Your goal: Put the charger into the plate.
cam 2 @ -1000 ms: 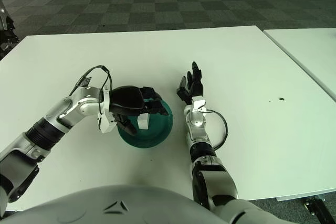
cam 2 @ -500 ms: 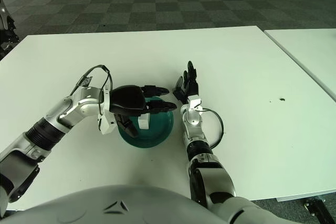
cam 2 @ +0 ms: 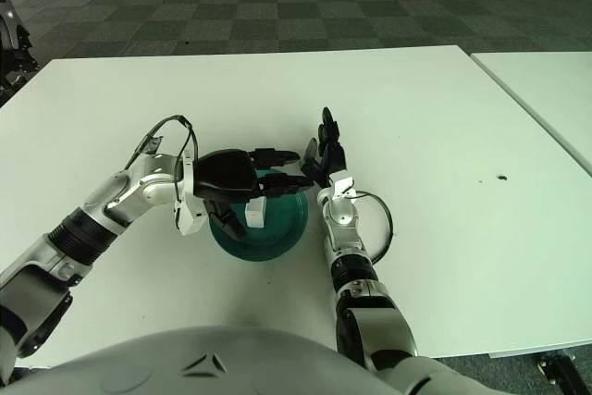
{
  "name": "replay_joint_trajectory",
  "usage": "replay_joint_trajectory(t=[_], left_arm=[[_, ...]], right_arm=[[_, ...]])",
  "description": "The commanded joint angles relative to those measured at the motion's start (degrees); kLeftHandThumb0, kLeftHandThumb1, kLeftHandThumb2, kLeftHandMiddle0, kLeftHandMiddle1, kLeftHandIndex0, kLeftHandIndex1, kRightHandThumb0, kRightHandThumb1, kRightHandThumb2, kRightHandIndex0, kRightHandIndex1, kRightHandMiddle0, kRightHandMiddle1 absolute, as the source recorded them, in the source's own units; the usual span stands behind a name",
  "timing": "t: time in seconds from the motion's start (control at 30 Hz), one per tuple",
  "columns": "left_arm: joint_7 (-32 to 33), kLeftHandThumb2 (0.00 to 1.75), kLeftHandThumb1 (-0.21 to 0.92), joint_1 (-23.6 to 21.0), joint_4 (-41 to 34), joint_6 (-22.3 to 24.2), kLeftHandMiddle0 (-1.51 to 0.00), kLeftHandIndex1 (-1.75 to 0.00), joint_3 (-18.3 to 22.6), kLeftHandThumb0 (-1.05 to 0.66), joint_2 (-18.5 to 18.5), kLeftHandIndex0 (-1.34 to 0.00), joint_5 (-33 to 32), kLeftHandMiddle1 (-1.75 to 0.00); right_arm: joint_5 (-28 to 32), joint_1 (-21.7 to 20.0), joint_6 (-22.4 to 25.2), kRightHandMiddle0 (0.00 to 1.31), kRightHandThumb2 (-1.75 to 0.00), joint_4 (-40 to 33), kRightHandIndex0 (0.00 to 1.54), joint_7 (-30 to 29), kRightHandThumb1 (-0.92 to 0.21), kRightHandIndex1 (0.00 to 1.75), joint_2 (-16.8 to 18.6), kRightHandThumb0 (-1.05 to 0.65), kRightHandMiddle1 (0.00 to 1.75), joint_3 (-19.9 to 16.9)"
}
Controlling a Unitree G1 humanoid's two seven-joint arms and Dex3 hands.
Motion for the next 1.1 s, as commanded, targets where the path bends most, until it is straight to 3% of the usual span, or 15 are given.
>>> replay_joint_trajectory(t=[0.0, 0.13, 0.2, 0.37, 0.43, 0.5, 0.57, 0.63, 0.7, 0.73, 0.8, 0.9, 1.07], left_arm=[[7.43, 0.65, 0.92, 2.07, 2.78, -0.65, 0.00, 0.00, 4.45, -1.05, -1.20, 0.00, -1.52, 0.00], [9.60, 0.57, 0.92, 2.06, 2.00, -0.19, 0.00, 0.00, 9.26, -1.05, -0.40, 0.00, -5.07, 0.00], [10.84, 0.56, 0.92, 2.31, 1.38, 0.08, 0.00, 0.00, 11.89, -1.05, -1.01, 0.00, -8.30, 0.00], [16.66, 0.52, 0.92, 7.24, 0.31, 0.04, 0.00, 0.00, 15.59, -1.05, -5.23, 0.00, -12.17, 0.00], [19.10, 0.52, 0.92, 6.54, 4.27, 13.92, 0.00, 0.00, 19.44, -1.05, -13.53, 0.00, -20.47, 0.00], [22.00, 0.57, 0.92, 2.49, 7.74, 25.87, 0.00, 0.00, 23.10, -1.05, -20.30, 0.00, -26.16, 0.00], [27.76, 0.63, 0.92, 1.95, 7.48, 26.50, 0.00, 0.00, 24.85, -1.05, -25.74, 0.00, -28.12, 0.00], [30.84, 0.68, 0.92, 7.75, 2.64, 22.51, 0.00, 0.00, 23.90, -1.04, -29.66, 0.00, -29.43, 0.00], [30.77, 0.73, 0.92, 13.20, -0.66, 19.95, 0.00, 0.00, 23.29, -1.04, -30.62, 0.00, -30.97, 0.00], [29.95, 0.75, 0.92, 18.04, -3.48, 18.68, 0.00, 0.00, 22.76, -1.03, -30.27, 0.00, -32.42, 0.00], [29.04, 0.79, 0.92, 24.05, -8.17, 18.47, 0.00, 0.00, 21.85, -1.02, -30.15, 0.00, -34.15, 0.00], [29.09, 0.86, 0.92, 23.56, -10.14, 21.86, 0.00, 0.00, 21.97, -1.01, -31.06, 0.00, -34.36, 0.00], [28.01, 0.90, 0.92, 21.47, -7.54, 21.82, 0.00, 0.00, 24.84, -1.02, -28.96, 0.00, -34.07, 0.00]], right_arm=[[1.54, 11.70, 1.44, 0.00, -1.08, 2.83, 0.01, 3.23, -0.92, 0.00, -0.40, -0.81, 0.00, 0.41], [4.60, 10.86, 3.24, 0.00, -1.05, 9.68, 0.04, 9.50, -0.92, 0.02, -2.79, -0.79, 0.00, -1.68], [6.36, 8.41, 6.93, 0.00, -1.04, 13.61, 0.04, 11.52, -0.92, 0.02, -2.96, -0.80, 0.00, -3.30], [7.12, 5.20, 13.02, 0.01, -0.99, 16.27, 0.06, 9.44, -0.92, 0.02, -2.61, -0.81, 0.01, -5.07], [4.92, 5.89, 13.68, 0.04, -0.96, 14.66, 0.08, 6.16, -0.92, 0.03, -2.58, -0.83, 0.03, -3.89], [3.85, 6.27, 13.93, 0.02, -0.94, 13.92, 0.14, 4.66, -0.92, 0.02, -2.63, -0.86, 0.20, -3.16], [3.73, 6.23, 14.26, 0.01, -0.93, 13.86, 0.18, 4.45, -0.92, 0.03, -2.68, -0.88, 0.30, -2.87], [3.81, 6.29, 14.51, 0.00, -0.92, 13.67, 0.20, 4.58, -0.92, 0.03, -2.70, -0.89, 0.34, -2.69], [3.91, 6.45, 14.61, 0.00, -0.91, 13.42, 0.22, 4.79, -0.92, 0.03, -2.75, -0.90, 0.37, -2.60], [4.04, 6.50, 14.71, 0.00, -0.91, 13.30, 0.23, 5.03, -0.92, 0.03, -2.77, -0.91, 0.38, -2.61], [4.25, 6.60, 14.93, 0.00, -0.90, 13.08, 0.24, 5.41, -0.92, 0.03, -2.80, -0.91, 0.39, -2.65], [4.25, 6.67, 15.22, 0.00, -0.89, 12.86, 0.25, 5.42, -0.92, 0.03, -2.86, -0.91, 0.40, -2.61], [3.75, 6.85, 15.56, 0.00, -0.89, 12.62, 0.26, 4.74, -0.92, 0.03, -2.94, -0.92, 0.41, -2.28]])
